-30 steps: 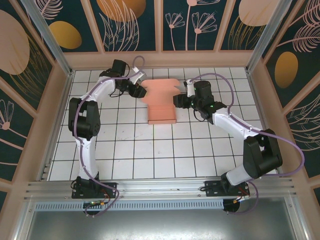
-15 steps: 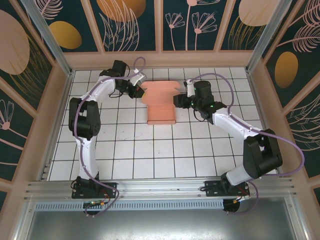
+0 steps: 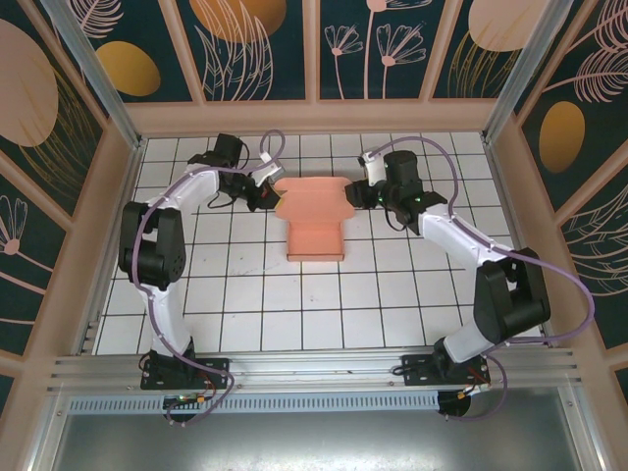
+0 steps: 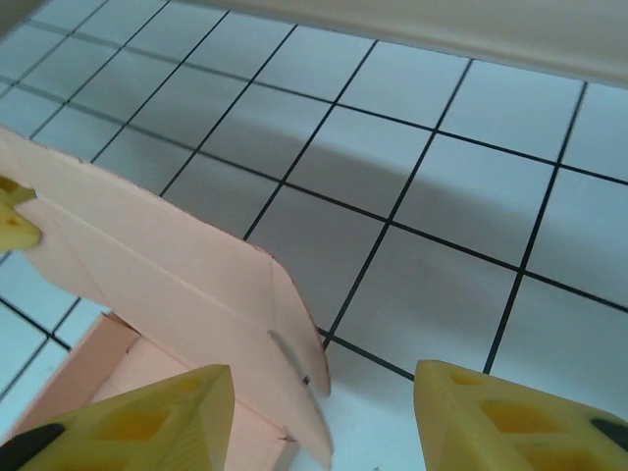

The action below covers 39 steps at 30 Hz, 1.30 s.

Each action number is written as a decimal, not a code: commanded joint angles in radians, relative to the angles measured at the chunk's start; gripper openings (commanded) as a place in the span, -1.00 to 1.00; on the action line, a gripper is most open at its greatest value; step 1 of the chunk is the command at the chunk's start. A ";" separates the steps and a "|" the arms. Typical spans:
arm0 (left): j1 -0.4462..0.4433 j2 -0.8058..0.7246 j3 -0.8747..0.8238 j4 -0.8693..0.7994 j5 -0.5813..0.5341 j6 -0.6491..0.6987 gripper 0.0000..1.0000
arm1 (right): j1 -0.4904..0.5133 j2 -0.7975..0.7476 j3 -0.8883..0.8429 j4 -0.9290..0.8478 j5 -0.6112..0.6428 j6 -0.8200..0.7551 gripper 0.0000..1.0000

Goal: Fold the paper box

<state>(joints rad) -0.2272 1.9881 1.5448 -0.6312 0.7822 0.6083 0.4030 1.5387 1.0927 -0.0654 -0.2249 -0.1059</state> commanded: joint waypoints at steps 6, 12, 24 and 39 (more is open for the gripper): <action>0.003 -0.034 -0.035 0.027 0.029 0.074 -1.00 | -0.028 0.137 0.171 -0.212 -0.185 -0.263 0.01; 0.003 -0.029 -0.031 0.024 0.022 0.073 -1.00 | -0.032 0.210 0.213 -0.312 -0.251 -0.324 -0.26; 0.003 -0.025 -0.030 0.062 0.006 0.022 -1.00 | -0.030 0.229 0.231 -0.328 -0.236 -0.311 -1.00; -0.088 -0.250 -0.361 0.737 -0.459 -0.510 -1.00 | 0.138 0.163 0.141 0.008 0.357 0.211 -1.00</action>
<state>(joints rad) -0.2890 1.7706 1.2221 -0.0662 0.4828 0.2390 0.5232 1.7233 1.2602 -0.1429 -0.0353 -0.0528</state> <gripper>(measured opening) 0.046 0.052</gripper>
